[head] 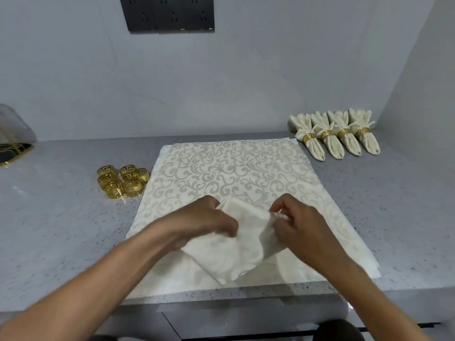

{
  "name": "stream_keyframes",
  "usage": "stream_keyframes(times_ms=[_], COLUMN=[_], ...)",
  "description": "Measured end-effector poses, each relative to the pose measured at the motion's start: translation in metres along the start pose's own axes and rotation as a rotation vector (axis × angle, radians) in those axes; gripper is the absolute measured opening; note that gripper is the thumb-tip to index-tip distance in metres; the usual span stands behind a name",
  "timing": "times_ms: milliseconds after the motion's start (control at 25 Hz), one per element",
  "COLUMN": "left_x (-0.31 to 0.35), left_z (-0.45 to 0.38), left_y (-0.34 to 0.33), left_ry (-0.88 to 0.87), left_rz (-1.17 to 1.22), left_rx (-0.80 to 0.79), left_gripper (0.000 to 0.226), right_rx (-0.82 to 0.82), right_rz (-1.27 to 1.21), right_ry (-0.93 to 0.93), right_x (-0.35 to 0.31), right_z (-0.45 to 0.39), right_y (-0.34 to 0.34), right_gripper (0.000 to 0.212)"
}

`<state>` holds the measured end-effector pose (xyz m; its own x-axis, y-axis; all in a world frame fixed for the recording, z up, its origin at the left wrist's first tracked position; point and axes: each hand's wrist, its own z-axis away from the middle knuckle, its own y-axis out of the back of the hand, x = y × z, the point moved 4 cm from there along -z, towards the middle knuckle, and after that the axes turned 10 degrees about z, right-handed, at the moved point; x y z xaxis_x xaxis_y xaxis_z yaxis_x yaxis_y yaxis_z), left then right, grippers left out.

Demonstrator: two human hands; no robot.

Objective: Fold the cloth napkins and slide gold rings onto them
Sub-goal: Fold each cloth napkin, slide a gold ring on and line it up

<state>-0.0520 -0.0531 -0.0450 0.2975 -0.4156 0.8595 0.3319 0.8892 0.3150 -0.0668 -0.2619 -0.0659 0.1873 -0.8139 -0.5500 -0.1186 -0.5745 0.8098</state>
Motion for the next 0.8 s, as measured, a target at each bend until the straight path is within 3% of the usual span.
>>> stream_keyframes(times_ms=[80,160,240,360,440,520,560,600,640,720,800], left_x=[-0.005,-0.018,-0.025,-0.025,-0.019,-0.007,-0.003,-0.011,-0.025,-0.056,-0.073], left_z=[-0.018,-0.033,-0.046,-0.058,-0.057,-0.045,-0.036,-0.03,-0.025,-0.029,-0.036], left_y=[0.001,-0.005,-0.007,0.0,0.005,-0.001,-0.017,-0.037,-0.056,-0.065,-0.058], left_ry=[0.189,0.29,0.321,0.287,0.162,-0.178,-0.391,-0.549,-0.576,-0.496,-0.493], left_rz=[0.175,0.179,0.18,0.139,-0.054,-0.595,-0.807,-0.854,-0.854,-0.842,-0.878], left_rx=[-0.082,-0.127,-0.14,-0.138,-0.024,0.264,0.336,0.276,0.166,0.063,0.062], left_gripper=[0.017,0.022,0.038,0.051,0.044,0.04,0.047,0.055,0.059,0.061,0.066], right_rx=[-0.079,-0.146,-0.239,-0.244,-0.226,-0.205,-0.2,-0.208,-0.219,-0.239,-0.249], right_rz=[0.155,0.293,0.322,0.418,0.459,0.499,0.522,0.548,0.564,0.583,0.623], right_ry=[-0.062,0.052,0.185,0.177,0.159,0.169,0.181,0.197,0.208,0.148,0.025], right_x=[0.002,0.004,0.004,0.01,0.012,0.012,0.011,0.011,0.013,0.027,0.049], right_z=[-0.018,-0.015,-0.004,-0.001,-0.002,-0.003,-0.003,-0.003,-0.001,0.002,0.002], right_y=[-0.004,-0.028,-0.058,-0.072,-0.072,-0.075,-0.079,-0.082,-0.083,-0.073,-0.055], right_gripper=[0.02,0.038,0.053,0.079,0.086,0.085,0.083,0.082,0.082,0.081,0.07])
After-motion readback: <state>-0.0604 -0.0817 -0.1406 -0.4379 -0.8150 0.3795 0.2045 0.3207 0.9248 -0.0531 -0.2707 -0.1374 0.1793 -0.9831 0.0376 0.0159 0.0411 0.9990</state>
